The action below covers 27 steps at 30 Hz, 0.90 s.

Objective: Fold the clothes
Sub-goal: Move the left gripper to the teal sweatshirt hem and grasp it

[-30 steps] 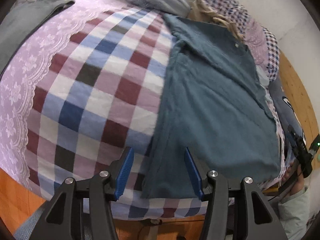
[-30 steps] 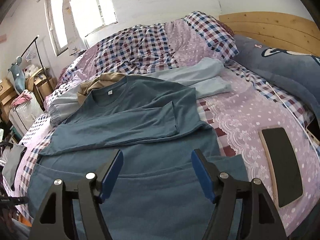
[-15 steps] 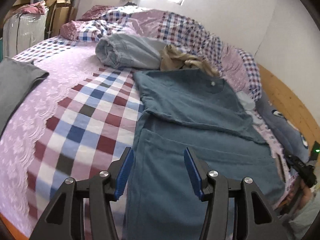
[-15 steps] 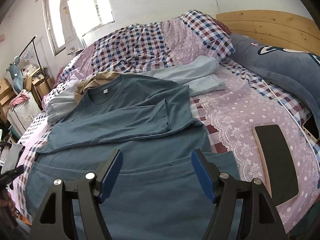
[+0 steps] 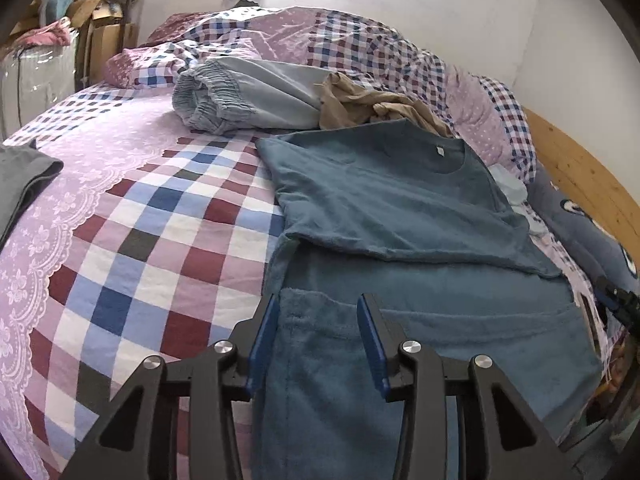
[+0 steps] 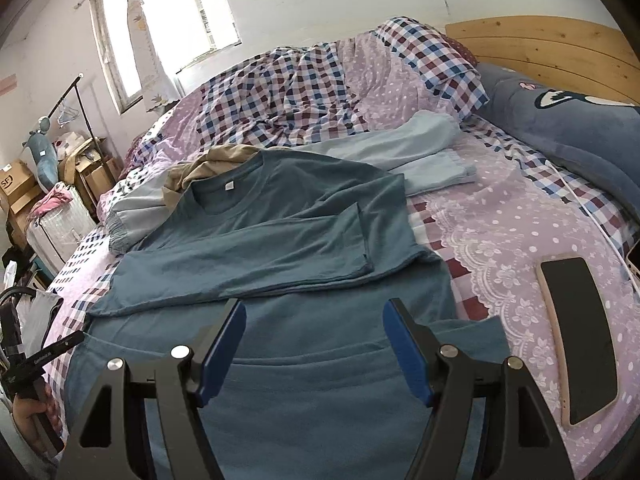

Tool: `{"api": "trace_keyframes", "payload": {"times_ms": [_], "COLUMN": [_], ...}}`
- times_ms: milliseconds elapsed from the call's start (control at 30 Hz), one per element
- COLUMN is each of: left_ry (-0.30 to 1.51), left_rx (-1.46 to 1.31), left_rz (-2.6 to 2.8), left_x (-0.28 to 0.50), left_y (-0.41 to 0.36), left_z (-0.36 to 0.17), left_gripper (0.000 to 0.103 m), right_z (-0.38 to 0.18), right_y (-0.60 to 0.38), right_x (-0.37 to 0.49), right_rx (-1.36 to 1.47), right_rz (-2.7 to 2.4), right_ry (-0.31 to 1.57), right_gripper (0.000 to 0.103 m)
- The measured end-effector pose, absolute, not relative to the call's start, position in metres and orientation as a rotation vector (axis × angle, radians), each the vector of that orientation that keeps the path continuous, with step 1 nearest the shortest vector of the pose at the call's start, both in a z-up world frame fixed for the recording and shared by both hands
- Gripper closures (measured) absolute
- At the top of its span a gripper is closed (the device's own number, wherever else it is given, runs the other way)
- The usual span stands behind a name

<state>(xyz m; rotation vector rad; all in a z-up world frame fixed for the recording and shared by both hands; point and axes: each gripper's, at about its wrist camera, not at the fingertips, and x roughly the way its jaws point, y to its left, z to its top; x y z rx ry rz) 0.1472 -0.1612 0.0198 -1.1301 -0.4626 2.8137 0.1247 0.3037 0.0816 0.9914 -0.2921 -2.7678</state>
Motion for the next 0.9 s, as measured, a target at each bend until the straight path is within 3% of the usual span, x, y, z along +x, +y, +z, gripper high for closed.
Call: {"api": "trace_keyframes", "payload": {"times_ms": [67, 433, 500, 567, 900], "left_ry": [-0.509, -0.619, -0.632, -0.6, -0.403], "left_rx": [-1.114, -1.141, -1.119, -1.113, -1.104], "left_rz": [2.813, 2.753, 2.732, 2.685, 2.578], "left_x": [0.147, 0.153, 0.154, 0.154, 0.159], "left_y": [-0.165, -0.161, -0.159, -0.149, -0.107], "left_z": [0.021, 0.018, 0.02, 0.021, 0.023], "left_gripper": [0.065, 0.065, 0.071, 0.079, 0.079], "right_z": [0.082, 0.08, 0.081, 0.081, 0.075], "right_y": [0.301, 0.274, 0.266, 0.255, 0.181], "right_x": [0.124, 0.119, 0.119, 0.119, 0.122], "right_rx": [0.991, 0.988, 0.979, 0.969, 0.947], "right_rz": [-2.763, -2.721, -2.702, -2.663, -2.436], "right_ry": [-0.288, -0.229, -0.209, -0.198, -0.094], "right_gripper": [0.028, 0.028, 0.028, 0.028, 0.028]}}
